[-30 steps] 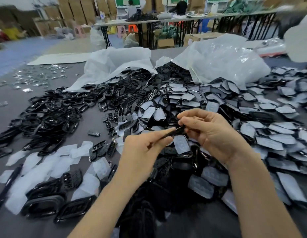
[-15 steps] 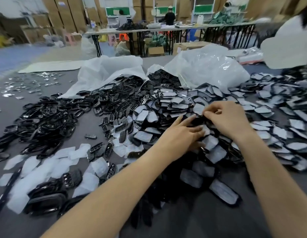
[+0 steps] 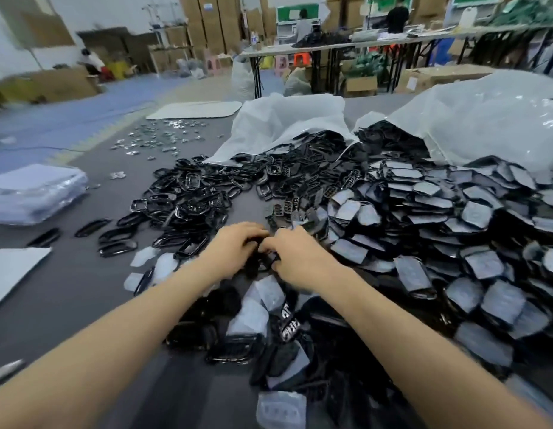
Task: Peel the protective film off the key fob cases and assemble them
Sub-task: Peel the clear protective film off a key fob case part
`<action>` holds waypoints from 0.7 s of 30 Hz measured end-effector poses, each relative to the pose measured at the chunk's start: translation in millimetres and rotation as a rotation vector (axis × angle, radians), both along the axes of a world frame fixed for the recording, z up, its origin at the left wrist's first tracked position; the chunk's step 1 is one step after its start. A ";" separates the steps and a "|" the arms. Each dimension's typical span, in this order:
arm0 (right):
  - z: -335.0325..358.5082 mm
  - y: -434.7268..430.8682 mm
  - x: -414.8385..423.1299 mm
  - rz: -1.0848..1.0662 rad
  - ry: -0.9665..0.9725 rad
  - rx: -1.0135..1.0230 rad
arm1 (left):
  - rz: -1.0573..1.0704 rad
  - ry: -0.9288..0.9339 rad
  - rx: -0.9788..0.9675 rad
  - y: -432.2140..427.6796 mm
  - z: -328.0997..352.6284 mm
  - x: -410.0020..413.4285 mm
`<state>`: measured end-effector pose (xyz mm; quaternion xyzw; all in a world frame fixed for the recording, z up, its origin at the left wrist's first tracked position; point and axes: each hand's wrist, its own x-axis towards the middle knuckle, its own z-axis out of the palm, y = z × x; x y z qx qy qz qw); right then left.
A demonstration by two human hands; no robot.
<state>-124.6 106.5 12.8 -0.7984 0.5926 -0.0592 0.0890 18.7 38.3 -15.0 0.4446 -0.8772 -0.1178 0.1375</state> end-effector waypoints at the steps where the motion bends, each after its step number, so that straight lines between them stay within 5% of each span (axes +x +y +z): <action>1: -0.5 -6.1 3.5 -0.014 0.023 -0.012 | 0.020 0.070 -0.007 1.4 0.2 2.6; 7: -10.8 -16.6 -5.4 -0.115 -0.291 0.051 | 0.218 0.348 0.244 0.3 13.6 1.5; 12: -3.8 -9.8 -16.7 -0.431 -1.238 0.048 | 0.242 0.840 0.394 15.8 30.1 -14.9; 14: 0.9 -8.2 -24.3 -0.497 -1.419 0.099 | 0.151 0.952 0.509 19.4 33.0 -21.4; 16: 2.8 -4.6 -30.0 -0.522 -1.428 0.127 | 0.022 0.825 0.532 17.1 37.1 -21.9; 18: 4.5 0.7 -36.1 -0.525 -1.382 0.129 | 0.017 0.563 0.283 -1.8 39.4 -14.5; 21: 6.1 12.5 -48.2 -0.555 -1.451 0.155 | 0.372 -0.048 -0.158 -42.9 29.4 13.7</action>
